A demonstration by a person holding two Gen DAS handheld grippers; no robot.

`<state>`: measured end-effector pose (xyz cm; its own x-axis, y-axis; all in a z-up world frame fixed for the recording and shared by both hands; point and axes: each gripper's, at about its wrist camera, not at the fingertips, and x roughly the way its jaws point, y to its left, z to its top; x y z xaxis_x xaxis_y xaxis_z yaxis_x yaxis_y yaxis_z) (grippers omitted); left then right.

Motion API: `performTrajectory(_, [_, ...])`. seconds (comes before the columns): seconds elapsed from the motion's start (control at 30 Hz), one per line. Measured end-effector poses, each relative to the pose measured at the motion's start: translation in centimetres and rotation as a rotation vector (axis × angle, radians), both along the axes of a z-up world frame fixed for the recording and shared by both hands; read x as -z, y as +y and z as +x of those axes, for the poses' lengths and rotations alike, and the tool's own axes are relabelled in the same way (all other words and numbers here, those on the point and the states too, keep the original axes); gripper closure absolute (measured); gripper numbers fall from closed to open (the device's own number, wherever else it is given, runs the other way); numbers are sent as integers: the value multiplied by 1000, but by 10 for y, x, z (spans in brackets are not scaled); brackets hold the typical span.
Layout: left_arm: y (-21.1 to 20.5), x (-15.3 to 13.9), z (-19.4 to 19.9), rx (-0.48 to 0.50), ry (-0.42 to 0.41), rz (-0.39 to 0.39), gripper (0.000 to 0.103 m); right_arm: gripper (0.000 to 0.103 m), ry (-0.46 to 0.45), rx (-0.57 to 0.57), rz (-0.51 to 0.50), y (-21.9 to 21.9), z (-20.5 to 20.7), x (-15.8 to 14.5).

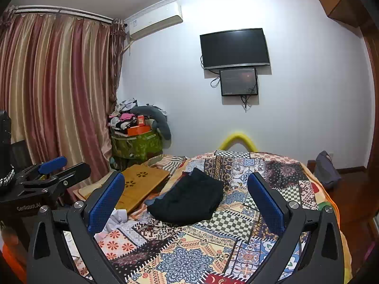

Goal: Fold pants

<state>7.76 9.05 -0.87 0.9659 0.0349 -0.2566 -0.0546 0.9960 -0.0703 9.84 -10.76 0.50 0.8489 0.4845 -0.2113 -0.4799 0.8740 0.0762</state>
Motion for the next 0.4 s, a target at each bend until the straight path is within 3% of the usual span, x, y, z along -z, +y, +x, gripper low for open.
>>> performTrajectory(0.4, [-6,-3,-2,3,13,7,0,0,4,8,10,-5,0,0])
